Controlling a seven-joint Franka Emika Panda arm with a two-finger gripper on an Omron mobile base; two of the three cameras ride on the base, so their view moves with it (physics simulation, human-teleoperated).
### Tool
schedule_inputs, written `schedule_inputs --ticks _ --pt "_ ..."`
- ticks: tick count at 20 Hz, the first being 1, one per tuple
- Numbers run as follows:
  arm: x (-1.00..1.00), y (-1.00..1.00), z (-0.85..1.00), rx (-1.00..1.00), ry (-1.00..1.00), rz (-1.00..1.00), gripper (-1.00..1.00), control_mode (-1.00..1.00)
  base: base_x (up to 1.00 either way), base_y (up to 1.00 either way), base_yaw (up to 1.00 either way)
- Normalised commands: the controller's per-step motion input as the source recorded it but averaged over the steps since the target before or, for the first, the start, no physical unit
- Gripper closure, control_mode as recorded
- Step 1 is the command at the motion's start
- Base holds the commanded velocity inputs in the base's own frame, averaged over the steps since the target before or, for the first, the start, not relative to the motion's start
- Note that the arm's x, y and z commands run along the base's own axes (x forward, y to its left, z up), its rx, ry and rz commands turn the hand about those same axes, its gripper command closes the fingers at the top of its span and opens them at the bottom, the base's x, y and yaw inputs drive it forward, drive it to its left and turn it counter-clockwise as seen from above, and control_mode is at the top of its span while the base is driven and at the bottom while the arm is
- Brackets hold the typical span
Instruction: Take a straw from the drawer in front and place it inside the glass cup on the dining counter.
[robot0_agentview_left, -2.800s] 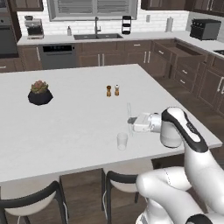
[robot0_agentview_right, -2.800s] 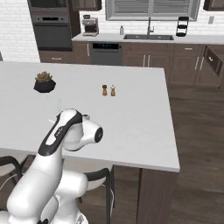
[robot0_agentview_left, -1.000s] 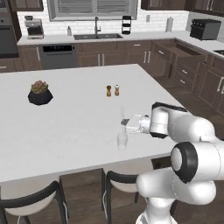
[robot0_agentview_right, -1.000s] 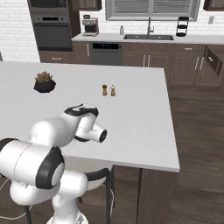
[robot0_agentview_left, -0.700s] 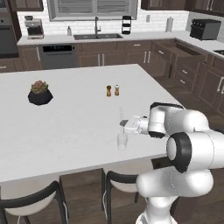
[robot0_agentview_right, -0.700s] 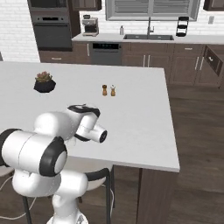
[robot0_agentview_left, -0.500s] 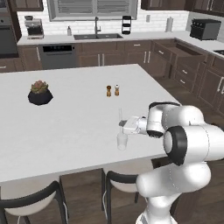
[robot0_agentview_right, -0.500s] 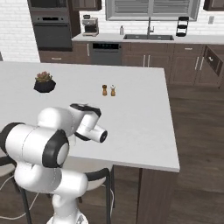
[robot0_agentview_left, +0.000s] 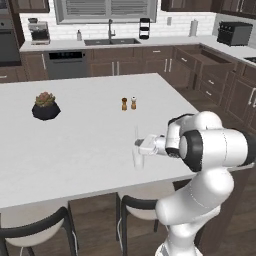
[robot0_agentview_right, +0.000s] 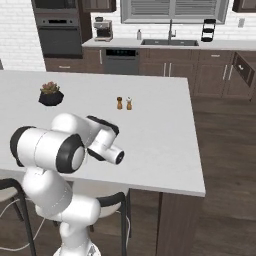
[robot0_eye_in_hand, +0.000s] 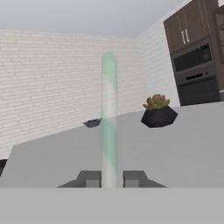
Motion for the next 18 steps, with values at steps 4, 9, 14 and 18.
schedule_inputs --ticks 4,9,14,18 --pt "-0.05 0.00 -0.14 0.00 0.00 0.00 1.00 -1.00 0.00 0.00 0.00" --pt "-0.34 0.00 -0.08 0.00 0.00 0.00 1.00 -1.00 0.00 0.00 0.00" --pt "-0.39 0.00 -0.07 0.00 0.00 0.00 1.00 -1.00 0.00 0.00 0.00" --pt "-0.09 0.00 -0.05 0.00 0.00 0.00 1.00 -1.00 0.00 0.00 0.00"
